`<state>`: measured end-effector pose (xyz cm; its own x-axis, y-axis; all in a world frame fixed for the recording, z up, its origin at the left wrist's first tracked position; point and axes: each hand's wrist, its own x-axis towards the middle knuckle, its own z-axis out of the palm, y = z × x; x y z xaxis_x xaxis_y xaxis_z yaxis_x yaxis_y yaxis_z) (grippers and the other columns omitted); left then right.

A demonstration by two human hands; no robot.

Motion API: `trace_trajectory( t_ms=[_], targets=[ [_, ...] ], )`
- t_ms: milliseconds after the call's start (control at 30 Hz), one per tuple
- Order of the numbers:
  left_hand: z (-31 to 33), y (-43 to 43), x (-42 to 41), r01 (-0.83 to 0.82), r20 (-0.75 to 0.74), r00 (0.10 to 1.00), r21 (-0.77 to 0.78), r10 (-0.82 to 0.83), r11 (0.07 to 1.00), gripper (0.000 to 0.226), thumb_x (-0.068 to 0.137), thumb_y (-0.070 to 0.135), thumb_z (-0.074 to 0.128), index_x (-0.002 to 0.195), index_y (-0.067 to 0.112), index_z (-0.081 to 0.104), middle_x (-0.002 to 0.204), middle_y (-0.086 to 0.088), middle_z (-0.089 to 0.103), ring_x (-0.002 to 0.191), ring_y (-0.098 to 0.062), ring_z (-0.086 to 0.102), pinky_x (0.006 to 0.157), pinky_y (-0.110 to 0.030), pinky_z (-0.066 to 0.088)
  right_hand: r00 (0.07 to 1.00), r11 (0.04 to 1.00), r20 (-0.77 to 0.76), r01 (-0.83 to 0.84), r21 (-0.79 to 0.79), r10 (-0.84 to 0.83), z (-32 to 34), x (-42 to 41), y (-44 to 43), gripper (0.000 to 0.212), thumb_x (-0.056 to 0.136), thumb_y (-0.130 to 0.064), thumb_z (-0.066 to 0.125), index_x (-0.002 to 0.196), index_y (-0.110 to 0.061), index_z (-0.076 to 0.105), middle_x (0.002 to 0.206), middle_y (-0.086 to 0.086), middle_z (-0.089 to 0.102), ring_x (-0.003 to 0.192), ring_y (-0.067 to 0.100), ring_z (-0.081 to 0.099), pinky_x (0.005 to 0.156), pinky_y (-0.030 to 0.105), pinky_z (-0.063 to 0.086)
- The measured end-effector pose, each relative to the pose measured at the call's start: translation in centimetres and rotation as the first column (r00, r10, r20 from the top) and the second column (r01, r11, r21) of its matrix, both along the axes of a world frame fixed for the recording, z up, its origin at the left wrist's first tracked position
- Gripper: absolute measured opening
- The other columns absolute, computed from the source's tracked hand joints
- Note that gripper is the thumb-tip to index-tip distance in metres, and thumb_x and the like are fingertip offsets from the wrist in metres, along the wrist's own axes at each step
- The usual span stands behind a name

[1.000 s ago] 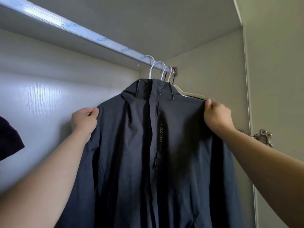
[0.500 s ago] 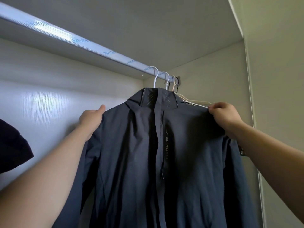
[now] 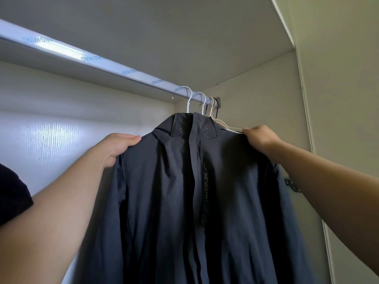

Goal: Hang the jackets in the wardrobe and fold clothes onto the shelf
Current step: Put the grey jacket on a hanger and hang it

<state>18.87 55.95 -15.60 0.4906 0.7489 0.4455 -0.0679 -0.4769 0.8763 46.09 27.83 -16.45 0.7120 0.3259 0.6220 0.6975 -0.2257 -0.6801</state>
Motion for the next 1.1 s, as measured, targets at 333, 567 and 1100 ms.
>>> trace_trajectory(
  t_ms=[333, 567, 1100],
  targets=[
    [-2.3, 0.0, 2.1, -0.692, 0.455, 0.719, 0.533, 0.524, 0.487, 0.01, 0.09, 0.025, 0.073, 0.081, 0.028, 0.078, 0.084, 0.01, 0.064, 0.104, -0.028, 0.05, 0.084, -0.033, 0.025, 0.964, 0.971, -0.176, -0.167, 0.174, 0.197, -0.7, -0.9, 1.4, 0.025, 0.095, -0.031, 0.063, 0.096, -0.008, 0.071, 0.102, 0.014, 0.07, 0.094, 0.028, 0.067, 0.092, 0.04, 0.057],
    [-4.2, 0.1, 3.1, -0.816, 0.558, 0.57, 0.467, 0.603, 0.339, 0.018, 0.098, 0.034, 0.06, 0.09, 0.022, 0.07, 0.099, 0.0, 0.065, 0.103, -0.032, 0.046, 0.085, -0.042, 0.029, 0.988, 0.886, -0.067, -0.092, 0.454, 0.137, -2.0, -0.2, 3.0, 0.026, 0.106, -0.031, 0.047, 0.097, -0.012, 0.061, 0.074, -0.004, 0.051, 0.065, 0.006, 0.042, 0.061, 0.026, 0.034],
    [-5.2, 1.0, 2.1, -0.674, 0.383, 0.723, 0.573, 0.574, 0.467, 0.028, 0.104, 0.041, 0.044, 0.1, 0.021, 0.064, 0.099, 0.004, 0.062, 0.096, -0.027, 0.056, 0.081, -0.04, 0.043, 0.971, 0.959, 0.212, 0.047, 0.281, -0.11, -6.7, 3.1, 0.6, 0.013, 0.104, -0.026, 0.039, 0.099, -0.015, 0.046, 0.11, 0.013, 0.054, 0.098, 0.035, 0.052, 0.08, 0.039, 0.037]
  ],
)
